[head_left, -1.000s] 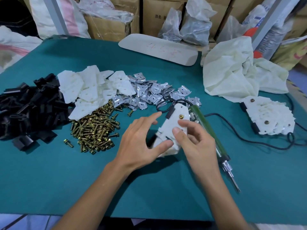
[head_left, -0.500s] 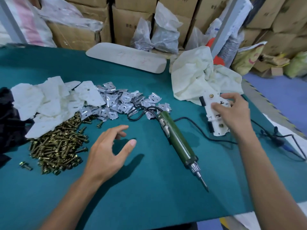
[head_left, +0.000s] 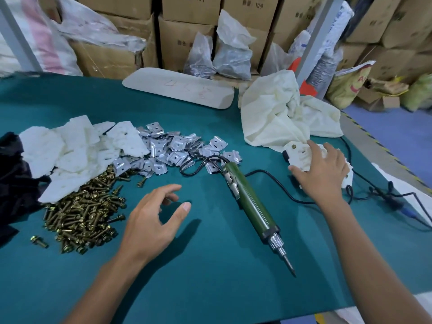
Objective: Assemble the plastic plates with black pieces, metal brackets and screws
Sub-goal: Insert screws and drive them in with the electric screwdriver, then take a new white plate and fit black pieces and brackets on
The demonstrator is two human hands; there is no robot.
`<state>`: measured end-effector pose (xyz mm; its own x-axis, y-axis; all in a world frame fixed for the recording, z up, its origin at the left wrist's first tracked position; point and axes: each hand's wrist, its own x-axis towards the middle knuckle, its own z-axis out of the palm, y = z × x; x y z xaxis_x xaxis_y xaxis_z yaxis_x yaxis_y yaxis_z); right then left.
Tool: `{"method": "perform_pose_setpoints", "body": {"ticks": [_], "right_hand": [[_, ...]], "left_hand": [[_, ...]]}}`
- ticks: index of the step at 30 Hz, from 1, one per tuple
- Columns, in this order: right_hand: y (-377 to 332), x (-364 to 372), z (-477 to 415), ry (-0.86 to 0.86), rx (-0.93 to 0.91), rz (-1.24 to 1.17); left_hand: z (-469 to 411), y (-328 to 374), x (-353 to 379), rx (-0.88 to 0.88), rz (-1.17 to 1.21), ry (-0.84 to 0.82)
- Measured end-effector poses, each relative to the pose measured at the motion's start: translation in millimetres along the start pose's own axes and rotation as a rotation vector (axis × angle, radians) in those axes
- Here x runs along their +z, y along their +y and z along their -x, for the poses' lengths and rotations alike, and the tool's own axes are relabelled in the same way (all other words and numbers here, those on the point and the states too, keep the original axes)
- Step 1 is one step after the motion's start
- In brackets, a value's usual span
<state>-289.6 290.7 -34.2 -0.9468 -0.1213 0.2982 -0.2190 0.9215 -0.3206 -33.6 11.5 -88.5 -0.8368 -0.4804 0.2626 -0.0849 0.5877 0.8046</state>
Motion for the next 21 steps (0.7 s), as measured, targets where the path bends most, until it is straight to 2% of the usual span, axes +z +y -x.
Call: {"method": "perform_pose_setpoints", "body": {"ticks": [3, 7, 9, 11, 14, 18, 21], "right_hand": [[-20.5, -11.2, 22.2, 0.046, -0.149, -0.226], [-86.5, -17.2, 79.0, -0.096, -0.259, -0.71], [-123.0, -8.5, 106.1, -0.168, -0.317, -0.863], [-148.6, 10.1, 124.3, -0.308, -0.34, -0.94], [-164.6, 38.9, 137.6, -0.483, -0.238, -0.996], [-160.3, 57.0, 142.9, -0.492, -0.218, -0.911], [-156.5, 60.7, 143.2, -0.487, -0.223, -0.902]], "left_hand": [[-0.5, 2.4, 3.0, 0.017, -0.024, -0.009], [-1.1, 3.8, 2.9, 0.06, -0.049, 0.068], [-2.0, 5.2, 0.8, 0.076, -0.064, 0.128], [-2.4, 6.7, -3.5, 0.074, -0.084, 0.192], [-9.1, 5.4, -22.4, 0.033, -0.19, 0.221], [-34.1, -5.6, -65.4, -0.029, -0.413, 0.195], [-54.3, -19.0, -93.6, -0.114, -0.575, 0.277]]}}
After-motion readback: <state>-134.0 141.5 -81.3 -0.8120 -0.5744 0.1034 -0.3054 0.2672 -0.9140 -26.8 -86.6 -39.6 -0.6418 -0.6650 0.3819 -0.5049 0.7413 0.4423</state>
